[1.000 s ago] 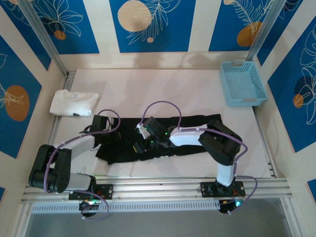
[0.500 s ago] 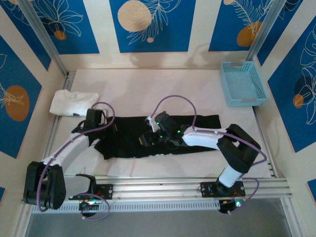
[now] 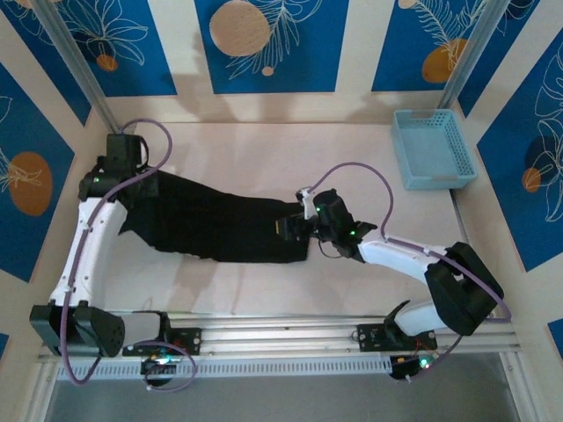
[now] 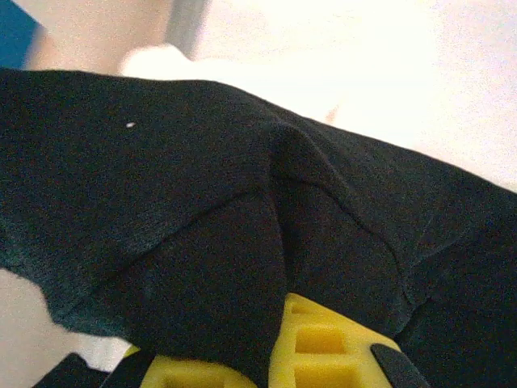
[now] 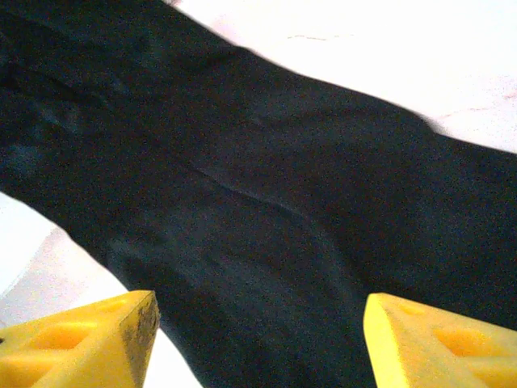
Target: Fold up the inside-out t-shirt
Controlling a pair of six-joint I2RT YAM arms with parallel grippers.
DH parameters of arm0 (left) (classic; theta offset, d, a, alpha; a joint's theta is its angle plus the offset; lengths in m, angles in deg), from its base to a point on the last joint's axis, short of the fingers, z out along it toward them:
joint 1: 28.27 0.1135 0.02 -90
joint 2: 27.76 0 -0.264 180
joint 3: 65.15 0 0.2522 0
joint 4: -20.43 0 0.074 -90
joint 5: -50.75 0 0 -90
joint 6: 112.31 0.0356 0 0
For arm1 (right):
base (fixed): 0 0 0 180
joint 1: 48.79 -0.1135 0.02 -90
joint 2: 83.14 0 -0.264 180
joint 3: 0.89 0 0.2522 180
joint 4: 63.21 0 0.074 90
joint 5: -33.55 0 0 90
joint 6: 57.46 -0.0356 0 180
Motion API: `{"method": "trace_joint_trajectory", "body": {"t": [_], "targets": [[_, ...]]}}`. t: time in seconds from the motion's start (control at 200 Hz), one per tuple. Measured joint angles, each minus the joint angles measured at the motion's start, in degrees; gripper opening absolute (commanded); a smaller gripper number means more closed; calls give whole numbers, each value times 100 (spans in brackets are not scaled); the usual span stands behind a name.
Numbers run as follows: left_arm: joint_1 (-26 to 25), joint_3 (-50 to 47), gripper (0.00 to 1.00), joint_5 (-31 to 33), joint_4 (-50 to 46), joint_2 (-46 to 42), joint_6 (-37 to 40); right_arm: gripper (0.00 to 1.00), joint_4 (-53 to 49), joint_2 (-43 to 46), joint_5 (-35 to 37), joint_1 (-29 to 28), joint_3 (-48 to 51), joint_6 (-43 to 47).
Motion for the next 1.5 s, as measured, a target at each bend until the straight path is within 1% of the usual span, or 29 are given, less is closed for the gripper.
{"method": "trace_joint_trajectory", "body": {"t": [0.09, 0.2, 0.375, 0.54, 0.565, 0.625, 0.65, 0.705, 0.78, 0.835, 0.89, 0.945, 0.995, 1.04, 1.125, 1.225, 1.325, 1.42, 1.5], "targets": [[-24, 476, 0, 632, -142, 264, 306, 68, -31, 129, 9, 90, 33, -39], [-153, 675, 0, 1078, -179, 470, 498, 68, -42, 293, 50, 151, 81, -46], [-634, 584, 0, 1246, -321, 769, 527, 68, -107, 433, 96, 356, 153, -83], [-1320, 168, 0, 1217, -330, 905, 238, 68, -216, 431, 151, 450, 153, -85], [-1480, 90, 6, 1174, -315, 955, 133, 68, -238, 431, 166, 463, 153, -83], [-1856, -74, 14, 1008, -212, 1110, -87, 68, -291, 433, 212, 485, 153, -81], [-2031, -140, 18, 909, -138, 1204, -199, 68, -310, 433, 240, 503, 153, -81], [-2452, -227, 33, 597, 44, 1528, -525, 68, -367, 446, 293, 566, 153, -79], [-2999, -210, 41, 17, 413, 2092, -896, 68, -446, 507, 376, 686, 153, -79], [-3331, -131, 51, -439, 664, 2496, -1084, 68, -472, 577, 442, 772, 173, -79], [-3574, -35, 59, -852, 861, 2785, -1237, 68, -474, 647, 483, 828, 221, -79], [-3744, -13, 65, -1113, 1014, 2850, -1394, 68, -494, 675, 507, 876, 251, -81], [-3777, -39, 71, -1207, 1071, 2736, -1416, 68, -516, 673, 509, 887, 262, -85], [-3738, -184, 75, -1213, 1224, 2472, -1482, 68, -514, 662, 485, 870, 264, -101], [-3508, -782, 76, -1235, 1521, 1587, -1609, 68, -446, 514, 404, 791, 243, -136], [-3021, -1668, 76, -1432, 1746, 402, -1827, 68, -446, -96, 153, 623, -24, -227], [-2715, -2400, 74, -1609, 1917, -240, -2063, 68, -481, -942, -186, 426, -629, -385], [-2745, -3062, 67, -2028, 2135, -402, -2312, 66, -509, -1718, -514, 315, -1351, -605], [-2787, -3585, 62, -2330, 2402, -426, -2564, 62, -529, -2334, -706, 271, -1965, -789]]}}
